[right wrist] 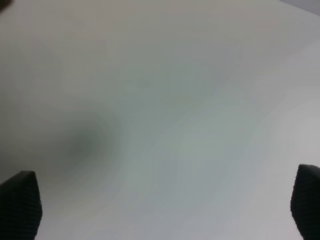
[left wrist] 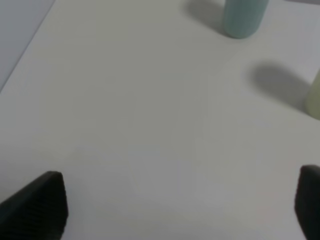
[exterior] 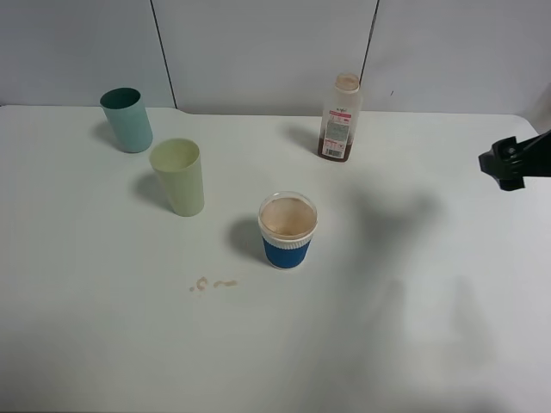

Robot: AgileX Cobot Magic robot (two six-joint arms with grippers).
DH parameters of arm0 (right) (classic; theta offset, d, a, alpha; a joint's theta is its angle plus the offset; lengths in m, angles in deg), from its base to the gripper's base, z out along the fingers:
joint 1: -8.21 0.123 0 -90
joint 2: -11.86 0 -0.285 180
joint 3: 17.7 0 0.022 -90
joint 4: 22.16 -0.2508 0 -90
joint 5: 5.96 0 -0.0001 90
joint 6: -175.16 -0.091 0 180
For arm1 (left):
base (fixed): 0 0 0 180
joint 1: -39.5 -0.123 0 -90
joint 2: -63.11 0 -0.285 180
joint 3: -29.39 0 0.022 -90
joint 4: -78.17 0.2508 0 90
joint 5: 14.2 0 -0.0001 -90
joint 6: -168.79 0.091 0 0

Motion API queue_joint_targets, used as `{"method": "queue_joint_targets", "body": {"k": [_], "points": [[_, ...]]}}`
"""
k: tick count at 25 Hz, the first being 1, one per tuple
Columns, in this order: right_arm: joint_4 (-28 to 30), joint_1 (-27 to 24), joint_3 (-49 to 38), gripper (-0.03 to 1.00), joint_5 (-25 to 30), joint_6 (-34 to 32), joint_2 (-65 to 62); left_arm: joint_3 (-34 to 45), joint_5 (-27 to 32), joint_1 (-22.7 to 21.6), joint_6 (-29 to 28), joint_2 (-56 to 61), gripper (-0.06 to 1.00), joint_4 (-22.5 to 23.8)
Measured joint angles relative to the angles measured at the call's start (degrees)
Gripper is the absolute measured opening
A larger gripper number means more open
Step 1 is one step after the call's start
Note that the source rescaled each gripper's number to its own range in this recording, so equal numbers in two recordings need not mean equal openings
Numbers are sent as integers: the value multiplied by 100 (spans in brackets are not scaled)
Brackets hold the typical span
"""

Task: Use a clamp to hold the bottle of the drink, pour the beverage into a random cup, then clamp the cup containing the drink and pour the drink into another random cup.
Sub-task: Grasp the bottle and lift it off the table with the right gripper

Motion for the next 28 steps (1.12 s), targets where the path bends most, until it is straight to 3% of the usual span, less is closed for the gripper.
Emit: {"method": "queue_joint_targets", "body": {"k": [4, 10, 28], "points": [[269, -434, 14, 100, -354, 0, 5, 0, 0, 0, 0, 0, 75, 0], [347, -874, 14, 100, -1416, 4, 68, 0, 0, 0, 0, 0, 75, 0], [395, -900, 18, 100, -2636, 278, 1760, 0, 0, 0, 6, 0, 75, 0]]}}
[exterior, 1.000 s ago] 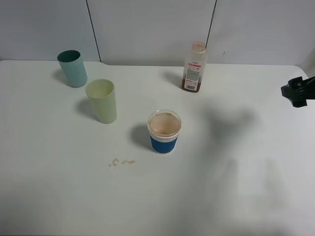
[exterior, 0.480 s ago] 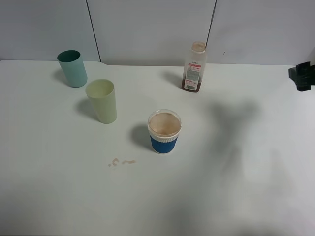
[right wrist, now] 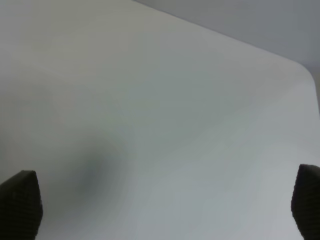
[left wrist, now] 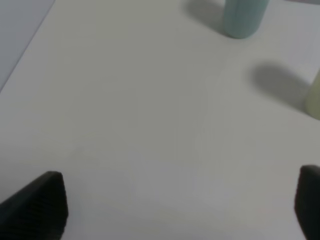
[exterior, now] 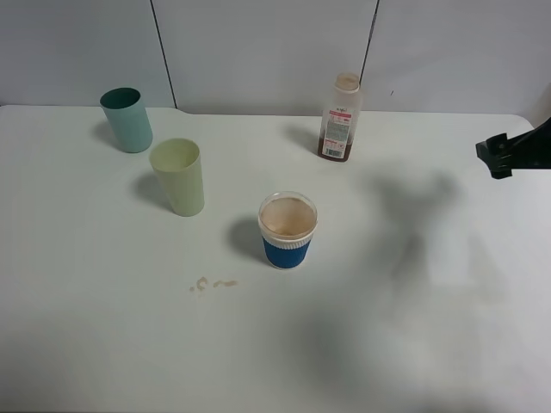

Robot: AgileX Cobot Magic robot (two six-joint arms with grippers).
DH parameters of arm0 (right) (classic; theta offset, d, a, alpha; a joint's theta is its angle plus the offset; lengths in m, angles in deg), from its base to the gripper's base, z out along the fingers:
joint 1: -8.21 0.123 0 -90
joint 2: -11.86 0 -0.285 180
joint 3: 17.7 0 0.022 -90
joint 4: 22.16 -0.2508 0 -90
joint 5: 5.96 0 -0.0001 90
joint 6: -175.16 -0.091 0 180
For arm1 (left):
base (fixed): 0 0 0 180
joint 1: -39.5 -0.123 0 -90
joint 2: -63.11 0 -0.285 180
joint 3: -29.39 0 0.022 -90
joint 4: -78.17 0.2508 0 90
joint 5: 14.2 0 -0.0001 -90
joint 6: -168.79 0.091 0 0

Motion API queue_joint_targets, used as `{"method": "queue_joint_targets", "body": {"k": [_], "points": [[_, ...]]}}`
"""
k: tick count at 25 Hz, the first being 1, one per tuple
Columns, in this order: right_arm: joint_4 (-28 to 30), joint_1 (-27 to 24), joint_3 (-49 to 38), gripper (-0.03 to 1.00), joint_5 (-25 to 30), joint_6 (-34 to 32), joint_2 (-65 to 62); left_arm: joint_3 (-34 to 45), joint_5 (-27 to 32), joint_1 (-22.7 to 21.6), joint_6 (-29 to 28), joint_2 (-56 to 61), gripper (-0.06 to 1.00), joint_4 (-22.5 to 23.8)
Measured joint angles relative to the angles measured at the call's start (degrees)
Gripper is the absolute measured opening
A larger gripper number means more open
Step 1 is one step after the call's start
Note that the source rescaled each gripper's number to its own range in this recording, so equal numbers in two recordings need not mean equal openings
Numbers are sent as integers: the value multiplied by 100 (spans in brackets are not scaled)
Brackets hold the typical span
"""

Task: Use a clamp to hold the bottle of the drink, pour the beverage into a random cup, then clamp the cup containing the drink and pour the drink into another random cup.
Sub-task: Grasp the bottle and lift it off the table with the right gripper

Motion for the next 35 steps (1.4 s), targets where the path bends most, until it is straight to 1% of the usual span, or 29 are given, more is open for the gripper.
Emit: {"method": "queue_joint_targets", "body": {"k": [10, 15, 25, 29, 35], "points": [[0, 0, 6, 100, -1022, 7, 622, 0, 0, 0, 0, 0, 75, 0], [-5, 0, 41, 100, -1573, 222, 1082, 0, 0, 0, 0, 0, 75, 0], [45, 0, 856, 100, -1645, 257, 1885, 0, 0, 0, 0, 0, 75, 0], [290, 22, 1225, 100, -1661, 154, 2175, 0, 0, 0, 0, 0, 75, 0], [708, 312, 1731, 100, -1585, -112, 2582, 0, 0, 0, 0, 0, 75, 0]]}}
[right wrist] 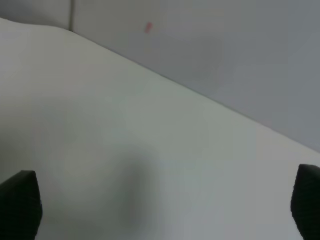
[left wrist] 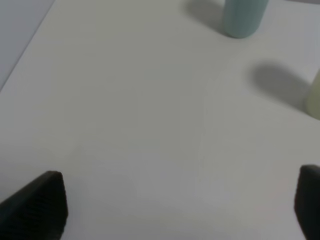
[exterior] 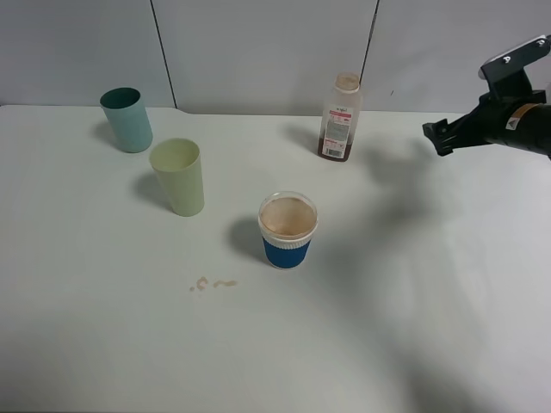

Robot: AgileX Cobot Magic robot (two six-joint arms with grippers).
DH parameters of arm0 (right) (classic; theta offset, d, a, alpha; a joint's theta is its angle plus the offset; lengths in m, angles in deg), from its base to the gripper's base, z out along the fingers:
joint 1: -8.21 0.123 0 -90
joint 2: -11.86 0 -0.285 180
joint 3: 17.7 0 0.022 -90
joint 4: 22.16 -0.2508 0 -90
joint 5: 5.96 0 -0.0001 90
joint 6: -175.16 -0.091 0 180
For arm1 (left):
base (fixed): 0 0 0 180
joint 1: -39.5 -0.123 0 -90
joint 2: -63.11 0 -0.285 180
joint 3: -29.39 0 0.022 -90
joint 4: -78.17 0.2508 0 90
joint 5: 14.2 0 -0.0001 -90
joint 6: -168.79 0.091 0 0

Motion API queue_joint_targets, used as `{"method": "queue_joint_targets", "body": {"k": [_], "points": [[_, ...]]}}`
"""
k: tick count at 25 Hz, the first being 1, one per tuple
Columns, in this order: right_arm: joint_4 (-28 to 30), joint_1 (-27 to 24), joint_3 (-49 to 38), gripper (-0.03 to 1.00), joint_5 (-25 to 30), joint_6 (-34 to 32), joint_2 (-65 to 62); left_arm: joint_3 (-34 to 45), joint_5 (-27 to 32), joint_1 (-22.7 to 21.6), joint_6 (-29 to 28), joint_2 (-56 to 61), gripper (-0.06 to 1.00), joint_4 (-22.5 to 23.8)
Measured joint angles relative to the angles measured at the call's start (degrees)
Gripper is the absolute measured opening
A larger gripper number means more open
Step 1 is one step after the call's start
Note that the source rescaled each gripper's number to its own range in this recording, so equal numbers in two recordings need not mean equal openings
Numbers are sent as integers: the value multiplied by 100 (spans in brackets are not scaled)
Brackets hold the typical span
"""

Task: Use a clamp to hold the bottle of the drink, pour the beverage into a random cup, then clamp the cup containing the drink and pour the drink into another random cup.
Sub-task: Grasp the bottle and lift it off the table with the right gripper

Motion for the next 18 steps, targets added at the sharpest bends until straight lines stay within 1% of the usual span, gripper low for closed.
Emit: {"method": "queue_joint_targets", "body": {"k": [3, 6, 9, 12, 14, 18], "points": [[155, 153, 148, 100, 94, -105, 166, 0, 0, 0, 0, 0, 75, 0], [248, 190, 184, 100, 138, -199, 212, 0, 0, 0, 0, 0, 75, 0], [568, 190, 191, 100, 138, -400, 212, 0, 0, 0, 0, 0, 75, 0], [1104, 190, 231, 100, 150, -884, 212, 0, 0, 0, 0, 0, 75, 0], [1364, 190, 356, 100, 155, -1221, 212, 0, 0, 0, 0, 0, 75, 0], [1708, 190, 647, 100, 176, -1610, 226, 0, 0, 0, 0, 0, 75, 0]]}}
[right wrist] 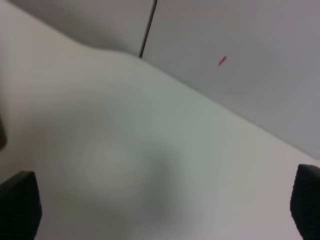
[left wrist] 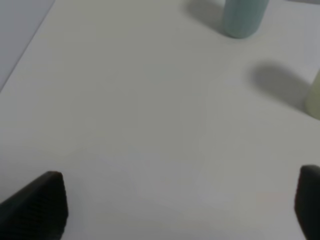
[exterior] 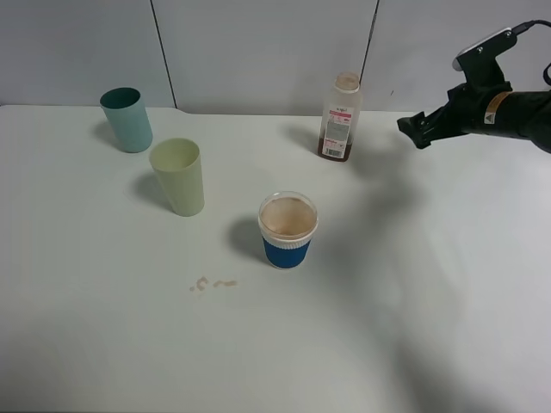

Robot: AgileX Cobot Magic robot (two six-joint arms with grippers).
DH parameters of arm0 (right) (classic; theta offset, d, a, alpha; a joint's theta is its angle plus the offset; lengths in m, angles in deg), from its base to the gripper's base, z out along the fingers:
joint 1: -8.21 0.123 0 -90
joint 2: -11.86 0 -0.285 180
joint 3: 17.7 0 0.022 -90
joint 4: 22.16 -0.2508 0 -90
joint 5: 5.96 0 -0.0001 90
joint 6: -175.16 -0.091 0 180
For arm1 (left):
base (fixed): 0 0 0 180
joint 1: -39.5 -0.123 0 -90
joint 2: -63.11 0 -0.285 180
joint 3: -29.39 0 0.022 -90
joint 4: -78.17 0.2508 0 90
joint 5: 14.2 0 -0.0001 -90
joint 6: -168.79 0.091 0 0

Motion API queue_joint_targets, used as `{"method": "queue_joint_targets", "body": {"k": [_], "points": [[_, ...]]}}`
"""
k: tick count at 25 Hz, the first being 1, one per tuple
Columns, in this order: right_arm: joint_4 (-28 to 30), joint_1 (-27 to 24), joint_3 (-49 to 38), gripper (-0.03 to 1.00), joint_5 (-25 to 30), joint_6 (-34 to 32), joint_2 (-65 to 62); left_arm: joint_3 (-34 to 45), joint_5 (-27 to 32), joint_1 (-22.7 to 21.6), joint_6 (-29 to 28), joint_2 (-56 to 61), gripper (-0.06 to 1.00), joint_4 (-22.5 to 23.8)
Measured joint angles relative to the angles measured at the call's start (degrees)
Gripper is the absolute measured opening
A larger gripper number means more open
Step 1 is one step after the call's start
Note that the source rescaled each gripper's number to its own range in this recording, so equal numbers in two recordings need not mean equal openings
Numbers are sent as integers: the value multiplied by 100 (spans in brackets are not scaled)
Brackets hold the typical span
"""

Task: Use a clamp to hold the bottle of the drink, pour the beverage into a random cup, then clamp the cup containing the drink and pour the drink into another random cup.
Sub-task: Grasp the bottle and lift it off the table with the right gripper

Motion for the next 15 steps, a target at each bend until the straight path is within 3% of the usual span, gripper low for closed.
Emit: {"method": "queue_joint_targets", "body": {"k": [7, 15], "points": [[350, 72, 285, 100, 73, -235, 474, 0, 0, 0, 0, 0, 75, 0], [404, 298, 344, 100, -295, -227, 902, 0, 0, 0, 0, 0, 75, 0]]}}
